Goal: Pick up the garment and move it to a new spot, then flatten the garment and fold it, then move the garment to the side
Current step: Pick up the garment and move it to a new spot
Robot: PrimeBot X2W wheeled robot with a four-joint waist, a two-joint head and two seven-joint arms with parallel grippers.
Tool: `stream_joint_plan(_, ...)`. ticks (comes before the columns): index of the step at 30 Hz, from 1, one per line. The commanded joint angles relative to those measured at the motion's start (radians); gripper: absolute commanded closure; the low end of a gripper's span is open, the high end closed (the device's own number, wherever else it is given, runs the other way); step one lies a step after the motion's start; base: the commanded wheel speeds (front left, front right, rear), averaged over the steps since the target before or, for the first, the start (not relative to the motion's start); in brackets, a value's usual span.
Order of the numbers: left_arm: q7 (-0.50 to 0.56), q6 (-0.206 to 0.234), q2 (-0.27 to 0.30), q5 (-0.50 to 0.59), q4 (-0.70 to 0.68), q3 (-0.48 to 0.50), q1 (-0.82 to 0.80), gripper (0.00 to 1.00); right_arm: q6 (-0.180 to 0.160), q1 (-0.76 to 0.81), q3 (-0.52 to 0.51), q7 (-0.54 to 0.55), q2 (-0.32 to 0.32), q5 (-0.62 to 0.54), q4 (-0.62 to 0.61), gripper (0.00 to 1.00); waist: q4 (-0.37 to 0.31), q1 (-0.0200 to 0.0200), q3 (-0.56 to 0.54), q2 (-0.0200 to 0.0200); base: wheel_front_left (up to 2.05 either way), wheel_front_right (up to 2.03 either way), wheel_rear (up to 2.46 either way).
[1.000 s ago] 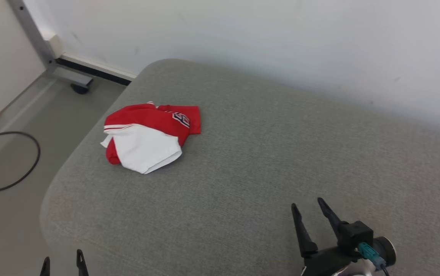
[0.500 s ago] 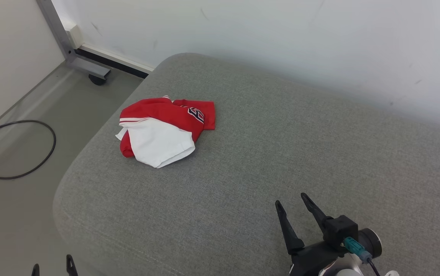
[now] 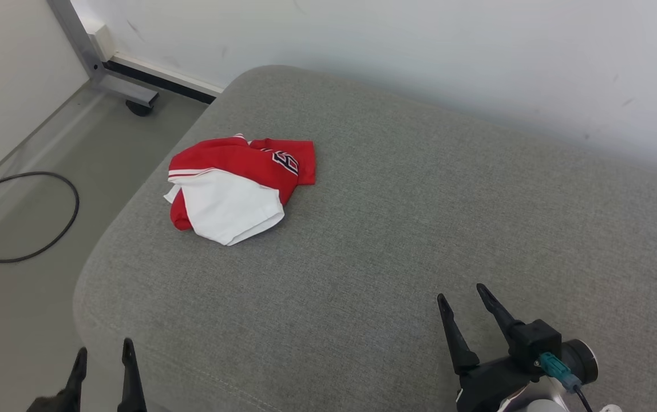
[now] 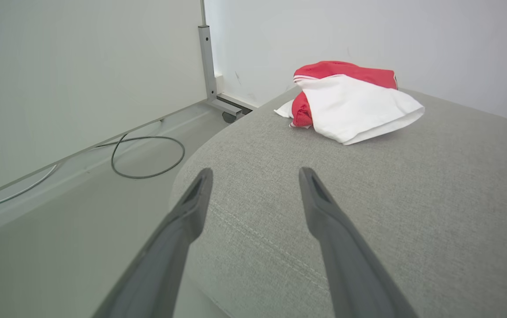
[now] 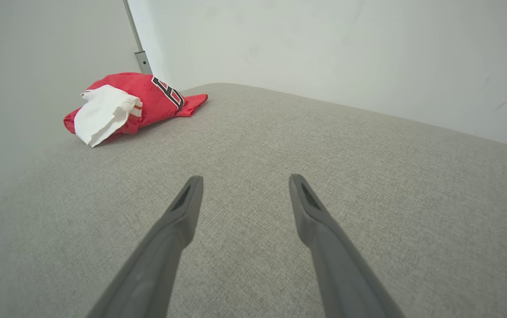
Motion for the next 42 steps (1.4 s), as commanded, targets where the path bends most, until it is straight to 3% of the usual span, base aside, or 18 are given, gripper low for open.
stream_joint_plan(1, -0.003, -0.007, 0.003, -0.005, 0.011, 0.006, -0.036, 0.00, -0.002, 0.007, -0.002, 0.000, -0.008, -0.008, -0.008, 0.00, -0.012, 0.0000, 0.016, -0.0001, 0.00, 0.00, 0.00)
stream_joint_plan(6, -0.003, -0.031, 0.030, -0.025, 0.079, -0.014, -0.154, 0.00, -0.002, -0.011, 0.001, 0.000, -0.036, -0.012, -0.030, 0.00, -0.062, 0.0000, 0.064, -0.0001, 0.00, 0.00, 0.00)
stream_joint_plan(7, -0.003, -0.031, 0.066, -0.054, 0.125, -0.013, -0.213, 0.00, -0.002, -0.021, 0.010, 0.000, -0.044, -0.012, -0.038, 0.00, -0.085, 0.0000, 0.082, -0.0001, 0.00, 0.00, 0.00)
stream_joint_plan(9, -0.003, -0.032, 0.070, -0.059, 0.152, -0.049, -0.257, 0.00, -0.002, -0.030, 0.016, 0.000, -0.054, -0.008, -0.046, 0.00, -0.108, 0.0000, 0.102, -0.0001, 0.00, 0.00, 0.00)
stream_joint_plan(19, -0.003, -0.031, 0.214, -0.130, 0.311, -0.145, -0.485, 0.00, -0.002, -0.081, 0.036, 0.000, -0.107, 0.010, -0.088, 0.00, -0.217, 0.0000, 0.191, -0.0001, 0.00, 0.00, 0.00)
stream_joint_plan(26, 0.004, -0.031, 0.273, -0.180, 0.442, -0.203, -0.610, 0.00, -0.002, -0.105, 0.030, 0.000, -0.140, 0.017, -0.111, 0.00, -0.283, 0.0000, 0.246, -0.0001, 0.00, 0.00, 0.00)
stream_joint_plan(36, 0.126, -0.030, 0.325, -0.264, 0.639, -0.213, -0.736, 0.00, -0.002, -0.135, 0.034, 0.000, -0.167, 0.028, -0.160, 0.00, -0.361, 0.0000, 0.323, -0.0001, 0.00, 0.00, 0.00)
stream_joint_plan(42, 0.265, 0.011, 0.326, -0.291, 0.761, -0.205, -0.786, 0.00, -0.002, -0.139, 0.016, 0.000, -0.174, 0.028, -0.183, 0.00, -0.384, 0.0000, 0.350, -0.0001, 0.00, 0.00, 0.00)
